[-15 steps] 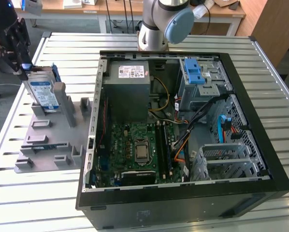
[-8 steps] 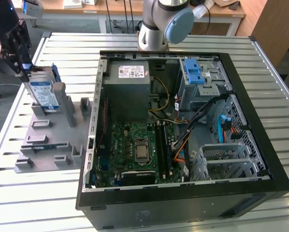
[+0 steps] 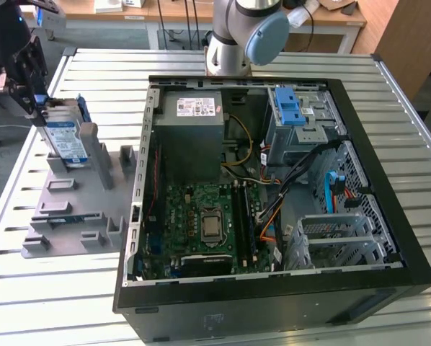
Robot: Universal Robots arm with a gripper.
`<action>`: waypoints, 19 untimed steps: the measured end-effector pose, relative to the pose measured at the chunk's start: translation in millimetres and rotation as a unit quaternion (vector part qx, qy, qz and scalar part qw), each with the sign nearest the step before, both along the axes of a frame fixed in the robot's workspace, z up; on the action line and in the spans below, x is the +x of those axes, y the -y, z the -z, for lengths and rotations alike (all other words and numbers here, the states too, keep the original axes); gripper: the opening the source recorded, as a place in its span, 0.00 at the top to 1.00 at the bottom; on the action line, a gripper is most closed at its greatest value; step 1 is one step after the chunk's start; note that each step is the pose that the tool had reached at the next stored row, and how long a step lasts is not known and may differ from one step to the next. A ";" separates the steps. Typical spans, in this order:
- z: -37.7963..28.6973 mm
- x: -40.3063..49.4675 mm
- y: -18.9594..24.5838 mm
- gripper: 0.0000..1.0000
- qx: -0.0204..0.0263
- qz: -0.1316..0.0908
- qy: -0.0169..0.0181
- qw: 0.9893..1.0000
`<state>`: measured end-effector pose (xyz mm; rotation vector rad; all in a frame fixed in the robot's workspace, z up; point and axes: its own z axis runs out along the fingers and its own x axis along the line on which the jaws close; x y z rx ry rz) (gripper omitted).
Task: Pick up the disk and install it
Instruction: 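Pick up the disk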
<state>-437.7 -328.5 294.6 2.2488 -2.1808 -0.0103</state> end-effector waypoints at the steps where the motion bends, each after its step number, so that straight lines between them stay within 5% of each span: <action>1: 1.2 0.0 0.0 0.49 0.000 0.000 0.000 1.000; 17: 5.0 0.0 0.0 0.51 -0.003 0.006 0.000 1.000; 19: 5.1 0.0 0.0 0.58 -0.003 0.006 0.000 1.000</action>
